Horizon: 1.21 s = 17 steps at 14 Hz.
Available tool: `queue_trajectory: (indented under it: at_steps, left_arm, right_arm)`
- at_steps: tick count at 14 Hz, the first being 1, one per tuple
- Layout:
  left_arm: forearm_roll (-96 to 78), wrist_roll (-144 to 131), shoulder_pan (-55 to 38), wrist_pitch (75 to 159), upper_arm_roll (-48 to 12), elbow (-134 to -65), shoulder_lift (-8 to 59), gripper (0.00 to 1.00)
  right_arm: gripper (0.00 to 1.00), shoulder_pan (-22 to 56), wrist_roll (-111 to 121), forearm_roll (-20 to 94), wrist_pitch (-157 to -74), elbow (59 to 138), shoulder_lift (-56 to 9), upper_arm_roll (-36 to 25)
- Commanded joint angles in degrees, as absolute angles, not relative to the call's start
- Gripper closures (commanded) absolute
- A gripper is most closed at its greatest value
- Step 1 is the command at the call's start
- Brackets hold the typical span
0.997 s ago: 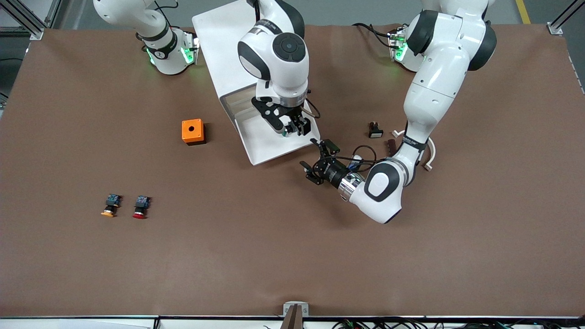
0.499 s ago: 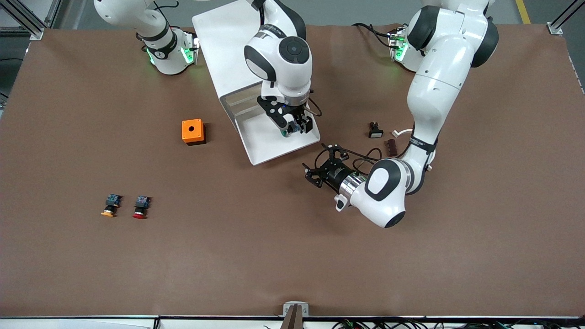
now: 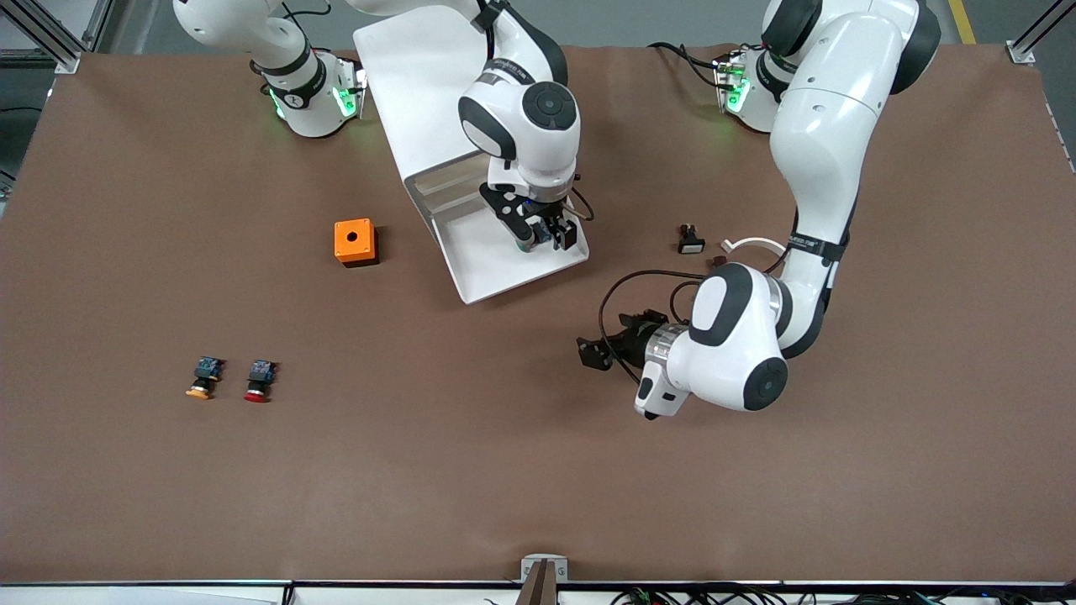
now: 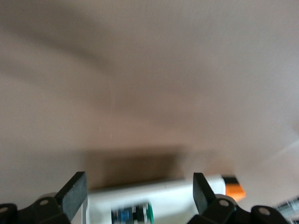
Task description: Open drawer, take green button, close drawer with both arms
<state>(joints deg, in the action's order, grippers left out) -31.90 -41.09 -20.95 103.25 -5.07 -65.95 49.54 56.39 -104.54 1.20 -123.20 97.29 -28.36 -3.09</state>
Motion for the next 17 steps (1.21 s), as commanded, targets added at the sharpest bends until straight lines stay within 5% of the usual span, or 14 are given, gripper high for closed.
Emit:
queue_trajectory:
  at_steps: [1, 17]
  left_arm:
    - [-28.0, -39.5, -21.0, 107.5, -5.4, -67.4, 47.9, 0.0]
    - [-27.4, -39.6, -21.4, 110.8, -4.9, -67.8, 48.9, 0.0]
  right_arm:
    - [0.01, 57.1, -106.2, 0.4, -123.8, 97.4, -28.7, -3.7]
    - [0.03, 57.1, -108.1, 0.4, -124.5, 96.9, -31.2, -3.6]
